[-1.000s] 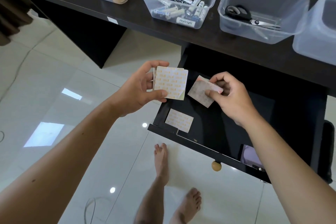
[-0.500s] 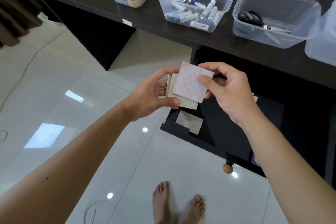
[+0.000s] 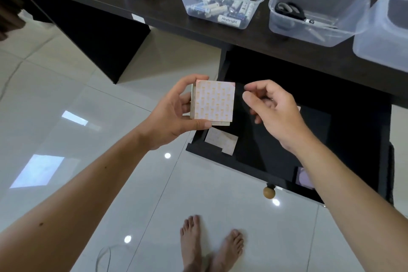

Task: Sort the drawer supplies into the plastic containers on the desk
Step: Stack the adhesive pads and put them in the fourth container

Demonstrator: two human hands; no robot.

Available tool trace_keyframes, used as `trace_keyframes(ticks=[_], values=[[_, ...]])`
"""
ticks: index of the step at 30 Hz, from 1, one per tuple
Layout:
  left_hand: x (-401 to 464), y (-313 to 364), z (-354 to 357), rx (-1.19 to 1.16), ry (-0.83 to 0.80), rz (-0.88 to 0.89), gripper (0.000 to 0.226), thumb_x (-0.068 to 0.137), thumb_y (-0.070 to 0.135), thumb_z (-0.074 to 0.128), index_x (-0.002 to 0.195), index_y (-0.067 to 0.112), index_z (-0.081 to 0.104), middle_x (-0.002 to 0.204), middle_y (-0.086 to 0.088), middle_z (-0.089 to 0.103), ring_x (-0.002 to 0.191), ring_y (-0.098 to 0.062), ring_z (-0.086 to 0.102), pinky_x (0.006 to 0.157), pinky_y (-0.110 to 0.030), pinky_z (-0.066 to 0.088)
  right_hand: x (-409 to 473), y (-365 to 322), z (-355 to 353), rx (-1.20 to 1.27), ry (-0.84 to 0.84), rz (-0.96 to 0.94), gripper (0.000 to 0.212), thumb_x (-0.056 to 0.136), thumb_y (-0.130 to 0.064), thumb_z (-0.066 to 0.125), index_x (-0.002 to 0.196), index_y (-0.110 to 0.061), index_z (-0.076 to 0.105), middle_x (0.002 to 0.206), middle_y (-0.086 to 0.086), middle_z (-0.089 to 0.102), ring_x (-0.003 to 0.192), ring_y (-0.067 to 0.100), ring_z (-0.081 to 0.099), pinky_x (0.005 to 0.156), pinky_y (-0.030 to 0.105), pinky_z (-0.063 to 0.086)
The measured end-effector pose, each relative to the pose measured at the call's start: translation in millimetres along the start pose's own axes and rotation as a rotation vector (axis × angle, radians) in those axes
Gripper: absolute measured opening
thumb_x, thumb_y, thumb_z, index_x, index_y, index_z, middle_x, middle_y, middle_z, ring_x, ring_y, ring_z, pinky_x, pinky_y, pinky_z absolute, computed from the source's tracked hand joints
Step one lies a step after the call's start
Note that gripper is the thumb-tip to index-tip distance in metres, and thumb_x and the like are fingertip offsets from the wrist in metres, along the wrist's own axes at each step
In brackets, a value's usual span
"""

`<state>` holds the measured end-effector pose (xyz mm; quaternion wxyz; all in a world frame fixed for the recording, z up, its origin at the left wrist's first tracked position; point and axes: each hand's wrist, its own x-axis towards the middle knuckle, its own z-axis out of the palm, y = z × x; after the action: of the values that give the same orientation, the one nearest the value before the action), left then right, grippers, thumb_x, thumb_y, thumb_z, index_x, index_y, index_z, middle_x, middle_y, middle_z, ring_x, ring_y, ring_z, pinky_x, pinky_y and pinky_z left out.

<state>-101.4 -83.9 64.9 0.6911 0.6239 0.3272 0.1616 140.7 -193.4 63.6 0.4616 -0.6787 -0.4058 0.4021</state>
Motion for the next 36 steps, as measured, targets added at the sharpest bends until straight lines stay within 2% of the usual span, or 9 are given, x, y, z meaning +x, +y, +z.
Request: trace_keyframes(ticks=[3, 7, 15, 19, 23, 27, 31, 33, 36], values=[[-2, -4, 3, 0.004, 0.016, 0.019, 0.088, 0.082, -0.009, 0.081, 0.150, 0.026, 0.039, 0.136, -0.012, 0.068, 0.125, -0.030, 0.067, 0.099, -0.039, 0.059, -11, 33, -7, -0.240, -0.120, 0.065, 0.017, 0.096, -0.035, 0.076, 0.112, -0.033, 0.070, 0.100, -0.007, 0.071, 0.089, 0.018, 0.066, 0.075, 0.028, 0.055], [-2, -7, 5, -0.006, 0.034, 0.031, 0.088, 0.083, -0.012, 0.081, 0.150, 0.028, 0.040, 0.136, -0.013, 0.067, 0.125, -0.031, 0.067, 0.100, -0.043, 0.060, -15, 54, -2, -0.537, -0.369, 0.070, 0.035, 0.084, -0.038, 0.088, 0.116, -0.038, 0.074, 0.099, -0.014, 0.069, 0.079, 0.010, 0.062, 0.069, 0.024, 0.048], [-2, -8, 6, -0.027, 0.038, 0.025, 0.088, 0.082, -0.012, 0.080, 0.149, 0.029, 0.040, 0.135, -0.012, 0.067, 0.125, -0.029, 0.067, 0.096, -0.037, 0.060, -12, 58, 3, -0.479, -0.346, 0.107, 0.036, 0.075, -0.044, 0.094, 0.107, -0.038, 0.078, 0.096, -0.015, 0.069, 0.067, 0.006, 0.055, 0.062, 0.020, 0.044], [-1, -9, 6, -0.045, 0.025, 0.020, 0.089, 0.081, -0.014, 0.079, 0.148, 0.029, 0.041, 0.136, -0.011, 0.067, 0.128, -0.029, 0.065, 0.095, -0.037, 0.060, -13, 54, 6, -0.462, -0.310, 0.152, 0.026, 0.078, -0.043, 0.092, 0.094, -0.035, 0.074, 0.075, -0.018, 0.067, 0.059, 0.001, 0.054, 0.054, 0.015, 0.043], [-2, -7, 6, -0.058, 0.040, 0.014, 0.089, 0.081, -0.015, 0.079, 0.147, 0.032, 0.042, 0.135, -0.009, 0.068, 0.126, -0.028, 0.067, 0.093, -0.034, 0.060, -16, 48, 5, -0.372, -0.335, 0.175, 0.024, 0.081, -0.032, 0.092, 0.094, -0.030, 0.073, 0.087, -0.009, 0.074, 0.072, -0.001, 0.066, 0.071, 0.019, 0.053], [-2, 3, 7, -0.068, 0.040, 0.007, 0.089, 0.080, -0.016, 0.081, 0.147, 0.030, 0.045, 0.133, -0.010, 0.070, 0.122, -0.028, 0.069, 0.094, -0.039, 0.061, -27, 34, -21, -0.195, -0.205, 0.181, 0.017, 0.087, -0.021, 0.087, 0.100, -0.024, 0.076, 0.094, -0.002, 0.077, 0.088, 0.017, 0.077, 0.081, 0.029, 0.062], [4, 13, 16, -0.042, 0.021, 0.011, 0.086, 0.080, -0.018, 0.081, 0.142, 0.032, 0.048, 0.128, -0.008, 0.072, 0.118, -0.024, 0.070, 0.092, -0.038, 0.060, -45, 4, -67, 0.067, 0.072, 0.087, 0.014, 0.092, -0.005, 0.076, 0.101, -0.016, 0.075, 0.097, 0.006, 0.078, 0.090, 0.027, 0.078, 0.072, 0.028, 0.065], [11, 15, 25, -0.037, 0.003, 0.010, 0.086, 0.079, -0.018, 0.081, 0.140, 0.033, 0.048, 0.126, -0.007, 0.073, 0.116, -0.021, 0.071, 0.092, -0.036, 0.060, -52, -15, -86, 0.162, 0.167, 0.006, 0.013, 0.086, -0.018, 0.079, 0.098, -0.020, 0.076, 0.096, 0.005, 0.079, 0.086, 0.024, 0.077, 0.068, 0.029, 0.065], [22, 17, 43, -0.033, -0.054, 0.009, 0.085, 0.080, -0.016, 0.082, 0.139, 0.033, 0.047, 0.129, -0.007, 0.071, 0.121, -0.024, 0.069, 0.095, -0.039, 0.060, -56, -41, -96, 0.239, 0.157, -0.065, 0.020, 0.078, -0.033, 0.080, 0.096, -0.025, 0.079, 0.096, 0.007, 0.078, 0.088, 0.023, 0.077, 0.065, 0.032, 0.065]])
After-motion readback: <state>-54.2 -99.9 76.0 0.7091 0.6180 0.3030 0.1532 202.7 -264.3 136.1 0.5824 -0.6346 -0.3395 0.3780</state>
